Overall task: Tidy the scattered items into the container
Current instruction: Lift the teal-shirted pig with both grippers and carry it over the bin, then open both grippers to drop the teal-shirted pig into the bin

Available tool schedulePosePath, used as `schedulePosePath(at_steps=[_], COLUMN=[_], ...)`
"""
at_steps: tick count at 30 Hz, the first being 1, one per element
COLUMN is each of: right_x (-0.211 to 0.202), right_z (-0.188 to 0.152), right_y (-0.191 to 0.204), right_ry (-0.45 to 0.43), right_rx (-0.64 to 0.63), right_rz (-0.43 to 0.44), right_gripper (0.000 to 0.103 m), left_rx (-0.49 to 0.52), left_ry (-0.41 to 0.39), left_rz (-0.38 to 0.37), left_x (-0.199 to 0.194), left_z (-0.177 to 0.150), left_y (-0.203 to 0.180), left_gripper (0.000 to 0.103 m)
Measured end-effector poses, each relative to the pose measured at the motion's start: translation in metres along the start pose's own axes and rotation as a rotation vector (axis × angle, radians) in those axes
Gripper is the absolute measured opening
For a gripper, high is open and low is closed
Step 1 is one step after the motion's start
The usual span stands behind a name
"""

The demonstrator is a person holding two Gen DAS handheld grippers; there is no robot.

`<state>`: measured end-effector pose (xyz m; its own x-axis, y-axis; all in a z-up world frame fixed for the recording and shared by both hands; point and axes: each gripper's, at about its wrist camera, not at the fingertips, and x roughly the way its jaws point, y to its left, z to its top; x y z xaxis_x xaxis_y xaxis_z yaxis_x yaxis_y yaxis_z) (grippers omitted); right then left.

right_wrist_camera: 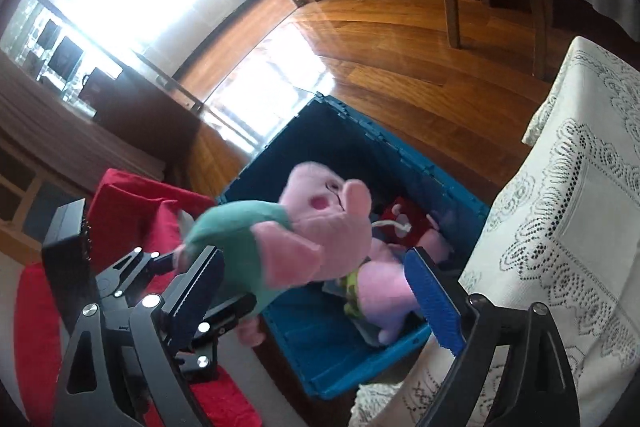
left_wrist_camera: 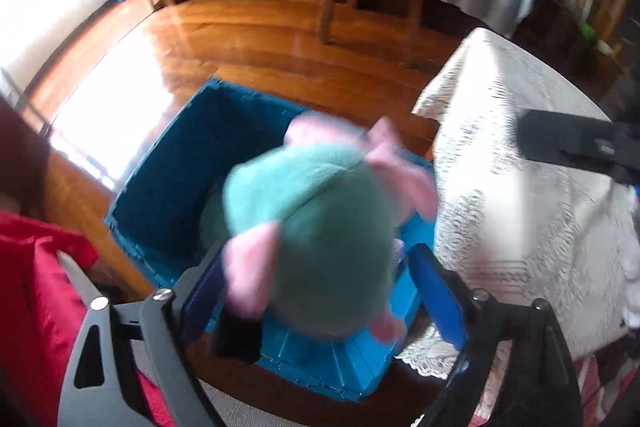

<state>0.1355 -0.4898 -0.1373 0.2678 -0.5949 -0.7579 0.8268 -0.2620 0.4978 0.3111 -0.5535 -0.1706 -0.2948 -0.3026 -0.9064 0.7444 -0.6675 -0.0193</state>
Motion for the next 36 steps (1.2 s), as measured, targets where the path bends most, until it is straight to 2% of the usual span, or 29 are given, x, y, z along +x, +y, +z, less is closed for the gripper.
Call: schedulePosePath(at_steps=[1, 4, 5, 7, 8, 12, 14, 21, 28, 36], right_x=[0.001, 0.002, 0.002, 0.001, 0.0, 0.001, 0.005, 0.025, 0.059, 0.069], right_z=[-0.002, -0.01, -0.012, -0.019, -0.023, -0.039, -0.044, -0.059, -0.071, -0.077], right_y=[0.002, 0.008, 0.008, 0.009, 0.009, 0.011, 0.011, 0.016, 0.018, 0.013], right_ry=[0.005, 0.003, -0.003, -0.018, -0.025, -0.025, -0.013, 0.03, 0.138, 0.195], right_rx=[-0.012, -0.068, -0.086, -0.122, -0.14, -0.205, -0.209, -0.217, -0.196, -0.195], right_rz=[-0.001, -0.043, -0.067, -0.12, -0.147, -0.199, -0.194, -0.189, -0.199, -0.23], right_gripper=[0.095, 0.102, 0.103, 0.103, 0.103, 0.103, 0.103, 0.103, 0.103, 0.103], left_rx=[-0.026, -0.078, -0.1, -0.106, -0.104, -0.173, -0.198, -0.184, -0.169, -0.146], left_ry=[-0.002, -0.006, 0.013, 0.107, 0.125, 0.101, 0.1, 0.088, 0.13, 0.15], left_rz=[0.011, 0.041, 0.077, 0.172, 0.189, 0.128, 0.108, 0.128, 0.122, 0.121], left_x=[0.003, 0.01, 0.015, 0.032, 0.036, 0.037, 0.038, 0.032, 0.039, 0.046], left_z=[-0.002, -0.012, -0.014, -0.012, -0.011, -0.019, -0.023, -0.026, -0.029, -0.034], left_y=[0.005, 0.015, 0.016, 0.018, 0.02, 0.025, 0.029, 0.038, 0.036, 0.029], left_gripper=[0.103, 0.103, 0.103, 0.103, 0.103, 0.103, 0.103, 0.103, 0.103, 0.103])
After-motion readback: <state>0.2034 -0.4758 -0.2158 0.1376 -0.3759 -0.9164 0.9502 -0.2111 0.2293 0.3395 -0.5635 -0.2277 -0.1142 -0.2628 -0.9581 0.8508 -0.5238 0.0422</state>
